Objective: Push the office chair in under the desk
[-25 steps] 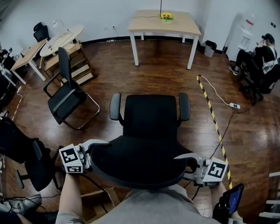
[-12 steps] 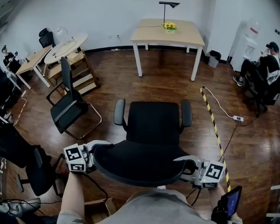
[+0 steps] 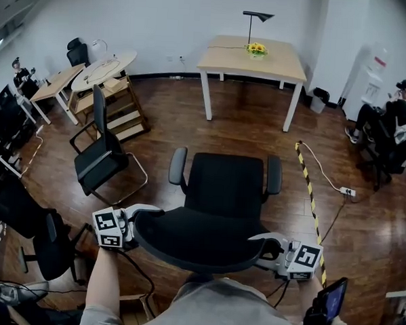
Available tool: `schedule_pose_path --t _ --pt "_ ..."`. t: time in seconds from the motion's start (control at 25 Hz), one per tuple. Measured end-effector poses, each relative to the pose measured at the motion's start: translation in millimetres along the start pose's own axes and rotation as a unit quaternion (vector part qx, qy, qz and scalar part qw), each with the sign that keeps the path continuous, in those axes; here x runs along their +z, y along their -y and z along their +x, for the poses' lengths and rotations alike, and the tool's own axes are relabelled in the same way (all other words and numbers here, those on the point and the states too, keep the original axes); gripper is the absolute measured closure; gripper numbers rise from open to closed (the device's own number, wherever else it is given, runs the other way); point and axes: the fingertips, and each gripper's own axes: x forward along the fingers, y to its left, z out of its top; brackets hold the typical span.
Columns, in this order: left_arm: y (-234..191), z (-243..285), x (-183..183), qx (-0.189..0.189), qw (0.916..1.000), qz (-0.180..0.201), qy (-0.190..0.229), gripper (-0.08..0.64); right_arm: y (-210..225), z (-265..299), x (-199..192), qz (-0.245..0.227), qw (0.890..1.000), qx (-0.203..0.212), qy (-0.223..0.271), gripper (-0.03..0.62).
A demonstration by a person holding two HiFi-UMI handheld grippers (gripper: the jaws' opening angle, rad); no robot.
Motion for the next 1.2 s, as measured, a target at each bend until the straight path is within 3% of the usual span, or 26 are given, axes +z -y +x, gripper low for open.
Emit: schedule_pose_path --t 0.64,1.2 --pt "-50.8 29.8 19.8 -0.042 0.9988 -0.007 0.024 0.382 47.7 -0.4 15.7 -0.007 0.998 0.048 -0.028 0.453" --pt "-112.3 70.6 48.4 -0.072 0.9971 0.002 0.024 0.385 119.3 -14.4 31.0 0.012 0.999 -0.02 -0.041 0.448"
